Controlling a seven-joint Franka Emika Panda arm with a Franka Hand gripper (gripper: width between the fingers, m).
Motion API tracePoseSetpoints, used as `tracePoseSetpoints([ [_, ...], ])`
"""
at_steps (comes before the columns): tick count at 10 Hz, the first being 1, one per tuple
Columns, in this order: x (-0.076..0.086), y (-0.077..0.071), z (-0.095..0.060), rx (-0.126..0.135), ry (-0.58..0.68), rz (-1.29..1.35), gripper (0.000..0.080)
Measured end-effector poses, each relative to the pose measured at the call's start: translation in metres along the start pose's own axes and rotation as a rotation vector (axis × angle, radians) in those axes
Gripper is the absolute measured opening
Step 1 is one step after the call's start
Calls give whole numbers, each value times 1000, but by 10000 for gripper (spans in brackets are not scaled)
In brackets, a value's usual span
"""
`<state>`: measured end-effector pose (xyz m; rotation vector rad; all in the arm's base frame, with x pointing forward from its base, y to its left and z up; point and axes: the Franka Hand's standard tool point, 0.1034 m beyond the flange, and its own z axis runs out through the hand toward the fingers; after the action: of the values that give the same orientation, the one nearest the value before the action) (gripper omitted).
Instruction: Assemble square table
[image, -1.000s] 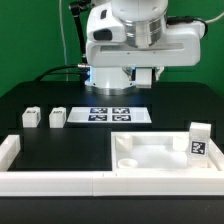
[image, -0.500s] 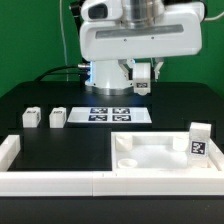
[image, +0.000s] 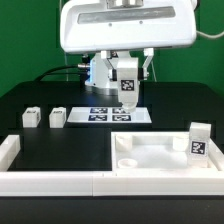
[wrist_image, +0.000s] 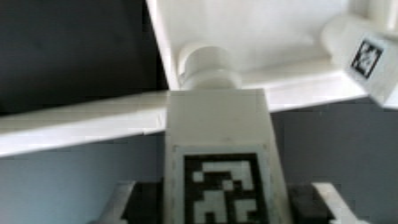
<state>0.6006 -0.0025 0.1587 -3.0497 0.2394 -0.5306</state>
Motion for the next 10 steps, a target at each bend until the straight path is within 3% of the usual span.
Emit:
tracePoseSetpoints([
  [3, 3, 5, 0, -28, 209, -13, 287],
  [5, -2, 5, 4, -28, 186, -14, 287],
  [7, -6, 6, 34, -44, 200, -32, 287],
  [10, 2, 3, 58, -51, 209, -42, 287],
])
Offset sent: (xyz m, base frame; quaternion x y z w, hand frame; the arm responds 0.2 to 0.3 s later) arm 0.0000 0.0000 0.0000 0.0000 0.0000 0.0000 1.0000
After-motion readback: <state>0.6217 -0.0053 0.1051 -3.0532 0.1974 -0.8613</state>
